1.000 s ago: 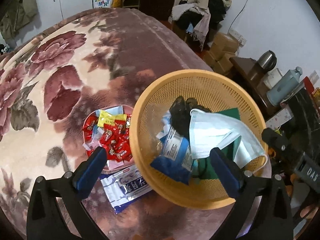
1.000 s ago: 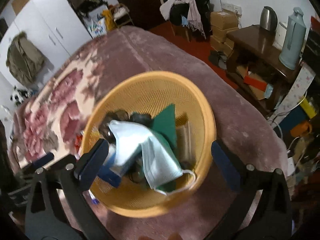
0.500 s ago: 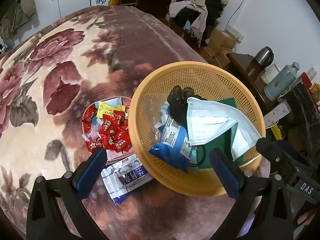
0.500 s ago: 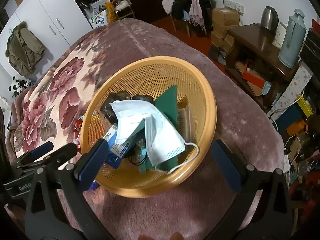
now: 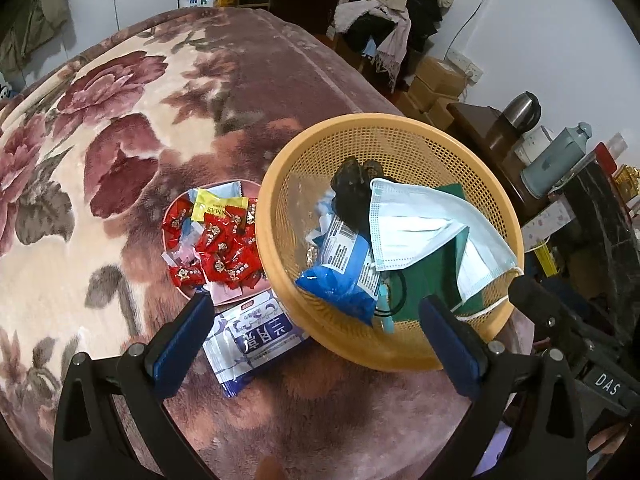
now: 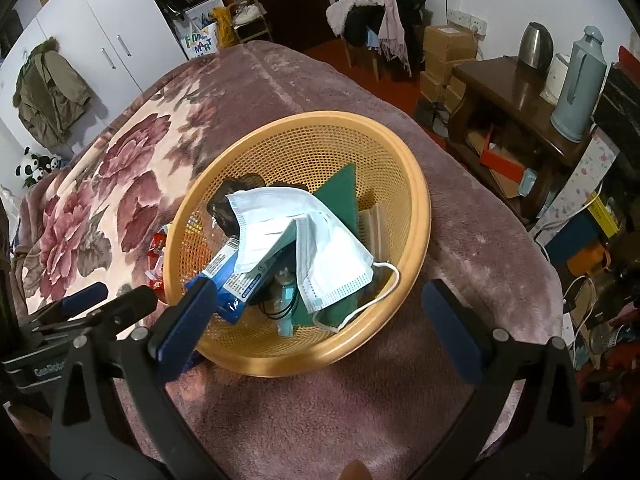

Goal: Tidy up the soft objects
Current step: 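Move both open tools back from the basket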

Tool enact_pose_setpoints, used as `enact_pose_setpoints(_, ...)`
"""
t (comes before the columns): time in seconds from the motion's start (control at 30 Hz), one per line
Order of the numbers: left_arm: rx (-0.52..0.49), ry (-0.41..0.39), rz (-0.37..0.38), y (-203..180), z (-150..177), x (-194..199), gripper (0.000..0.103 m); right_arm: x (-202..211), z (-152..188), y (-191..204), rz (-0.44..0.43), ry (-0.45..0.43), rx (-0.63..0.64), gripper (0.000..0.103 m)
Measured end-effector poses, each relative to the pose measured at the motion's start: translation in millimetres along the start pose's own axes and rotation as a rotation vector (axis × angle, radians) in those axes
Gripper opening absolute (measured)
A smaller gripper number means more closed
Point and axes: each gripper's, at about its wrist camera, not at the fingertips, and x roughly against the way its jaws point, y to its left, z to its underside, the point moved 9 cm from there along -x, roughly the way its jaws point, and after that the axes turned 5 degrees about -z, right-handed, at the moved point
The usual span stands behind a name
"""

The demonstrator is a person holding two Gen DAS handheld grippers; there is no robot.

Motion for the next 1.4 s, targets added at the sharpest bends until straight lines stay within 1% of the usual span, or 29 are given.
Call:
enact_pose_setpoints(0.3, -0.008, -0.032, -0.005, 5.9, 7.2, 8.0, 0.102, 7.6, 3.6, 10.2, 0.01, -0.04, 0.016, 0.103)
enact_pose_setpoints(0.43, 0.007, -0.042, 0.003, 11.2, 8.5, 12.3, 0.102, 9.3, 6.1, 14.5, 0.02, -0.051, 0.022, 0.103)
enact_pose_setpoints(0.63, 0.024, -0.03, -0.01, 19.4, 13.6, 13.2, 0.102, 11.3, 11.1, 22.3, 0.017, -0.056, 0.032, 0.103)
enact_pose_setpoints(0.9, 0.055, -0.022, 0.034, 29.2, 21.3, 14.1, 0.102, 13.5, 14.2, 27.2, 0.022, -0.064, 0.037, 0.103)
enact_pose_setpoints(1.2, 0.028, -0.039, -0.009, 44.7, 35.5, 18.7, 0.102, 15.9, 29.5, 40.1, 0.037, -0.054, 0.07, 0.103)
enact_pose_setpoints(1.4, 0.036, -0.015, -0.026, 63.6, 53.2, 15.8, 0.102, 9.9, 44.9, 60.7, 0.032, -0.037, 0.098, 0.103)
